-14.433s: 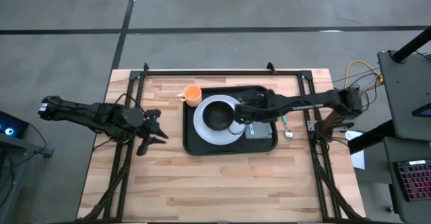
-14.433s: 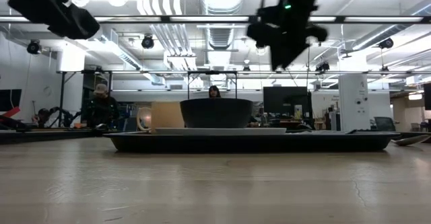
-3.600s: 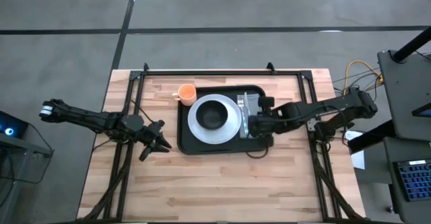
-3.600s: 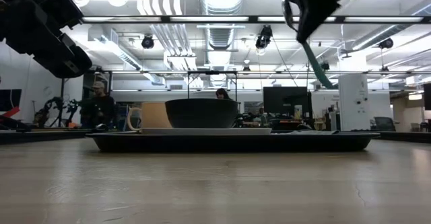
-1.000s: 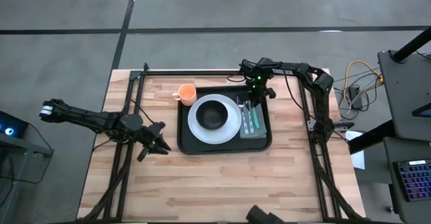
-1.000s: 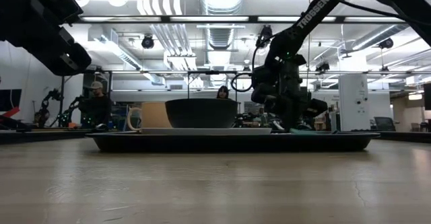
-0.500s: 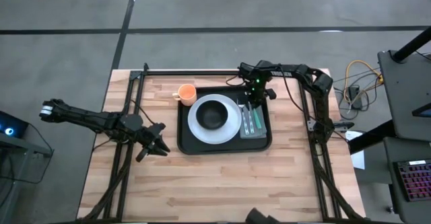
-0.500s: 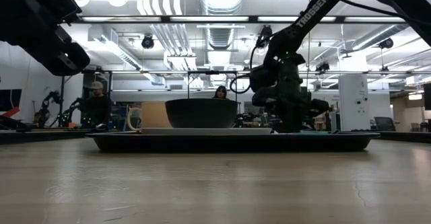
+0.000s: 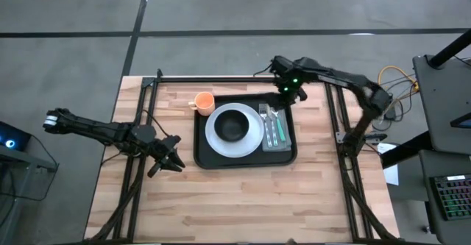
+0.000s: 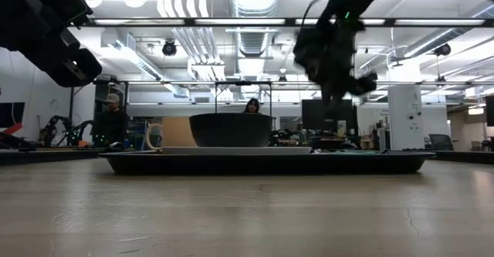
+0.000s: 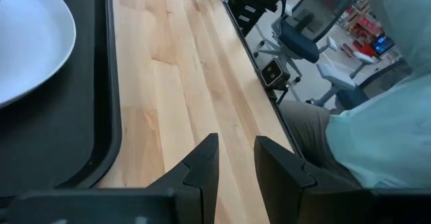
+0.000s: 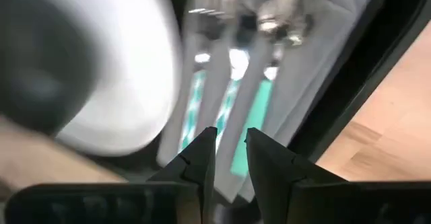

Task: Set up tray
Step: Return to Home Position

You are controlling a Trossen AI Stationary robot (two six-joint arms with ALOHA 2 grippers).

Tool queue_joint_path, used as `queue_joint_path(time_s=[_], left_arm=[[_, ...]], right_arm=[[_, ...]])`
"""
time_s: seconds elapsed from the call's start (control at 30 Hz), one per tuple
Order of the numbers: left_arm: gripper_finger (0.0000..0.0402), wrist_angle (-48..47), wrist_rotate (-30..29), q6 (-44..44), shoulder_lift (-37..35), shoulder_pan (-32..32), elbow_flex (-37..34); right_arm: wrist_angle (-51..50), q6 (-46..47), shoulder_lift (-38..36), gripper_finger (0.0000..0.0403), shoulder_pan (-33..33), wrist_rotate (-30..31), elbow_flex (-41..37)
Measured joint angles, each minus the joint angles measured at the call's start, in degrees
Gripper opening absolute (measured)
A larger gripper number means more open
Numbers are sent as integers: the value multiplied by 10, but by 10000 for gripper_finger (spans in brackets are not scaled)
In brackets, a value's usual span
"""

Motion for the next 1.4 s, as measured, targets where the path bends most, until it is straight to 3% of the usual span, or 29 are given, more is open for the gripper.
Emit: queue_joint_path(time_s=[0.17, 0.37, 0.5, 0.63, 0.8, 0.97, 1.27, 1.4], left_arm=[[76, 0, 1, -40, 0, 1, 0], [76, 4, -4, -3, 0, 3, 9], [76, 5, -55, 73, 0, 3, 32], [76, 6, -147, 124, 0, 3, 56], [76, 28, -156, 215, -14, 3, 69], [76, 46, -153, 276, -56, 3, 54], [76, 11, -151, 237, -149, 3, 39], [76, 6, -134, 211, -190, 3, 16]], right_arm=[[-11, -110, -140, 71, 51, 20, -8], [34, -116, -335, 80, 247, 173, -79], [151, -72, -467, 95, 379, 287, -184], [335, -89, -587, 111, 477, 330, -321], [521, -148, -675, 125, 525, 330, -458], [563, -179, -686, 134, 540, 309, -527], [635, -227, -681, 131, 541, 285, -576], [734, -303, -680, 126, 542, 192, -627]])
